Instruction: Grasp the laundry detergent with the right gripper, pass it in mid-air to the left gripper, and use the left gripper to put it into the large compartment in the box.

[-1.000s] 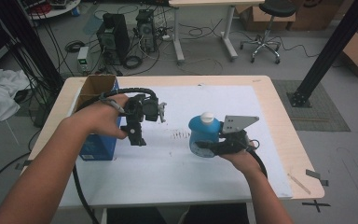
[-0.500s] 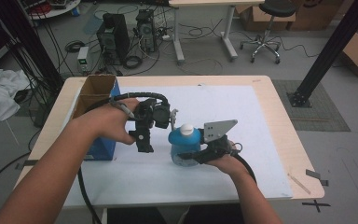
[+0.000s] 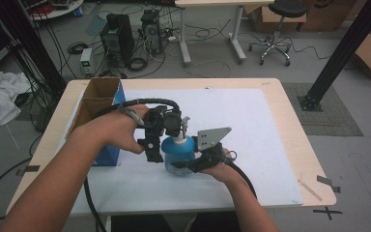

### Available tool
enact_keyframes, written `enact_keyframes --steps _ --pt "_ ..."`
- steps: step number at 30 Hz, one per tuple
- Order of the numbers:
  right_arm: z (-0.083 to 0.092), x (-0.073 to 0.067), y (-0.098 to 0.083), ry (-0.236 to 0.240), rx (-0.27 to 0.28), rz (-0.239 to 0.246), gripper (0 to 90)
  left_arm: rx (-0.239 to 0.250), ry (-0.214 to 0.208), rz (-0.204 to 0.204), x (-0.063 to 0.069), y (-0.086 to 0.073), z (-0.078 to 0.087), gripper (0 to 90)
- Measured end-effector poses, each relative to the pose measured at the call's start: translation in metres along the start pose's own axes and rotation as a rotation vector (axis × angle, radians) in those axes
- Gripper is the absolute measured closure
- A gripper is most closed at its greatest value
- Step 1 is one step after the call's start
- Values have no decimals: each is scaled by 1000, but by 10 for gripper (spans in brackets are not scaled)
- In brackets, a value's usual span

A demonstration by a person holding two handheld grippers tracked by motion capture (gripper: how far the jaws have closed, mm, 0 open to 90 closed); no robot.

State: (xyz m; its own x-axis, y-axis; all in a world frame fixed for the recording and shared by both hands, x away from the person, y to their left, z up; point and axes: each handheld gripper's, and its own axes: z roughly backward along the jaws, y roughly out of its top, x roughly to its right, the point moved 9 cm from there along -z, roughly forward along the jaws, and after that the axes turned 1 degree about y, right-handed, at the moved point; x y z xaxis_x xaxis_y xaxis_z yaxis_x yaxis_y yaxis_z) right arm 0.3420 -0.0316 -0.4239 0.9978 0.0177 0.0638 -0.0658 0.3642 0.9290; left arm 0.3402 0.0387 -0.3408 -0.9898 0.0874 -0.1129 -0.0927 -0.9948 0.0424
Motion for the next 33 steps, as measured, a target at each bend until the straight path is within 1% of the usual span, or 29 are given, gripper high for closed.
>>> enact_keyframes --steps 1,6,8,12,15,18,25,27,29,33 --pt "-4 0 1 5 2 2 464 0 -3 0 1 1 -1 1" --pt "-14 -2 3 12 6 -4 464 5 -7 -1 4 4 -3 1" --pt "-18 -2 5 18 16 1 464 6 -7 -2 4 5 -4 1" --pt "-23 -4 9 27 29 -4 464 1 -11 -3 6 7 -7 1" --pt "-29 -6 12 35 28 4 464 0 -14 0 7 6 -9 1" --pt "-31 -6 12 37 26 5 464 4 -13 11 7 4 -9 3" --pt "-33 -5 13 34 29 0 464 -3 -10 15 7 2 -11 11" --pt "-34 -5 13 31 31 1 464 1 -8 15 7 3 -11 28" --pt "-34 -4 14 33 32 1 464 -9 -5 14 7 4 -11 37" --pt "-35 -4 14 31 37 -8 464 -14 -6 17 7 4 -11 87"
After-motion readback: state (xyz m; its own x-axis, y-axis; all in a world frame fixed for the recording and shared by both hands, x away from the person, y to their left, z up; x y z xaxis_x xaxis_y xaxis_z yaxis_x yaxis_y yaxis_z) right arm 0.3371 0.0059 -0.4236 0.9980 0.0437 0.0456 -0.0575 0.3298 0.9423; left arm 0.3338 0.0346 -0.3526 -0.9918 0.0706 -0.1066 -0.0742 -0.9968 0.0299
